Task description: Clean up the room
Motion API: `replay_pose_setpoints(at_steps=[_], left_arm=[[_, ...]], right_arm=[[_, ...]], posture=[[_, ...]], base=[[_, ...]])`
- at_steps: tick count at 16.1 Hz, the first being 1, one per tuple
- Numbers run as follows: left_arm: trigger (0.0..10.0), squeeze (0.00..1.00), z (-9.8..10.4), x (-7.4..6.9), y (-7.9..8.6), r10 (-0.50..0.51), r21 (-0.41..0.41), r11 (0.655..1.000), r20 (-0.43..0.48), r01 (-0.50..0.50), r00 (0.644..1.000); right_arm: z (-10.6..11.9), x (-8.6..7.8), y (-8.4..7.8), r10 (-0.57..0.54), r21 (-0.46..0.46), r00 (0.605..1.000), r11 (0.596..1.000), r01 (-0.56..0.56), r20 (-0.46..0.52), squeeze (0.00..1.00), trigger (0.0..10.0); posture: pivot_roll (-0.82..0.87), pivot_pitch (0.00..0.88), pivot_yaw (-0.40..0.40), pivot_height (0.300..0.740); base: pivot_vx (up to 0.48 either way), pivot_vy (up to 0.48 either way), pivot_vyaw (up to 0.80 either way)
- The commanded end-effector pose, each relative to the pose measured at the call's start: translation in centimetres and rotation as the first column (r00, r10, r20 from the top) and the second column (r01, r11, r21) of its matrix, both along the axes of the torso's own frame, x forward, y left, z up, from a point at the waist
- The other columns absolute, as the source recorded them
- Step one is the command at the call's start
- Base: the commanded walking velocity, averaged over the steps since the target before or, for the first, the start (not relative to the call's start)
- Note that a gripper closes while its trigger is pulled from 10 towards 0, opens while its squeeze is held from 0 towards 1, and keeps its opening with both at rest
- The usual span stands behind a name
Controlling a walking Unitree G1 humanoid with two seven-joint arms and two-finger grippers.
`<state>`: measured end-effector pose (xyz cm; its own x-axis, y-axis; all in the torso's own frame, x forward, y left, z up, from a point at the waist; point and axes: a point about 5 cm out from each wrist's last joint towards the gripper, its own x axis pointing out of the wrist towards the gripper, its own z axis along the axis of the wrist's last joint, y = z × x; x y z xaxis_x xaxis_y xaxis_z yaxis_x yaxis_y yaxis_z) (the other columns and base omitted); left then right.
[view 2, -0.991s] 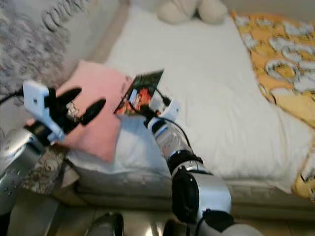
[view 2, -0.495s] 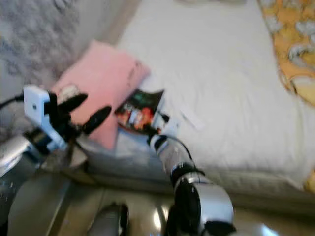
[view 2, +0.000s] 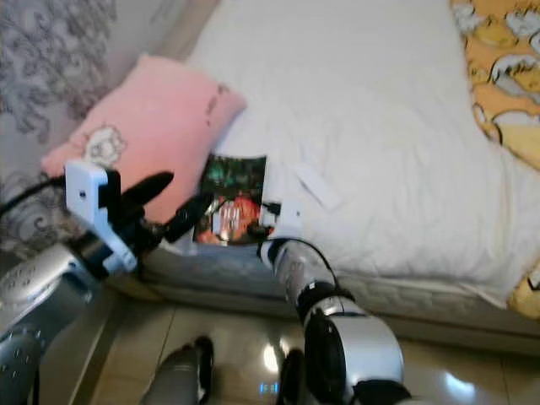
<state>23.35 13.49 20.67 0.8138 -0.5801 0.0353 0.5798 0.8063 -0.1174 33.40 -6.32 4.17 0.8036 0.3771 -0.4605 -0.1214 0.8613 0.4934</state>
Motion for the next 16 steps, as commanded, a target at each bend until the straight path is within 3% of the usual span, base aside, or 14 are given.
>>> replay_pose_setpoints(at_steps=[1,4,6,10,16], left_arm=[[10.0,0.0,-0.1,0.0,0.2,0.006,0.017,1.0,-0.004,-0.006,1.0],[10.0,0.0,-0.3,-0.1,0.1,0.007,0.017,1.0,-0.008,-0.007,1.0],[10.0,0.0,-0.3,-0.3,0.1,0.003,0.02,1.0,-0.007,-0.003,1.0],[10.0,0.0,-0.7,-1.0,-0.3,-0.054,0.061,0.997,-0.013,0.054,0.998],[10.0,0.0,-0.9,-1.0,-0.6,-0.05,0.062,0.997,-0.013,0.051,0.999]], right_arm=[[0.0,0.1,-0.2,-0.028,-0.047,1.0,0.998,0.028,0.012,0.0,0.0],[0.3,0.4,-0.5,-0.075,-0.045,0.997,0.996,0.076,0.024,0.0,0.0],[0.9,0.9,-0.5,-0.156,0.02,0.988,0.988,0.155,0.013,0.0,0.0],[3.2,2.2,0.6,-0.217,0.143,0.975,0.968,0.208,0.051,0.0,0.0],[4.3,2.5,2.3,-0.158,0.127,0.985,0.981,0.149,0.065,0.0,0.0]], posture=[[0.25,0.233,0.018,0.74],[0.25,0.229,0.016,0.74],[0.26,0.222,0.014,0.74],[0.26,0.214,0.003,0.74],[0.26,0.224,-0.014,0.74]], base=[[0.0,0.0,0.0],[0.0,0.0,0.0],[0.0,0.0,0.0],[0.0,0.0,0.0],[0.0,0.0,0.0]])
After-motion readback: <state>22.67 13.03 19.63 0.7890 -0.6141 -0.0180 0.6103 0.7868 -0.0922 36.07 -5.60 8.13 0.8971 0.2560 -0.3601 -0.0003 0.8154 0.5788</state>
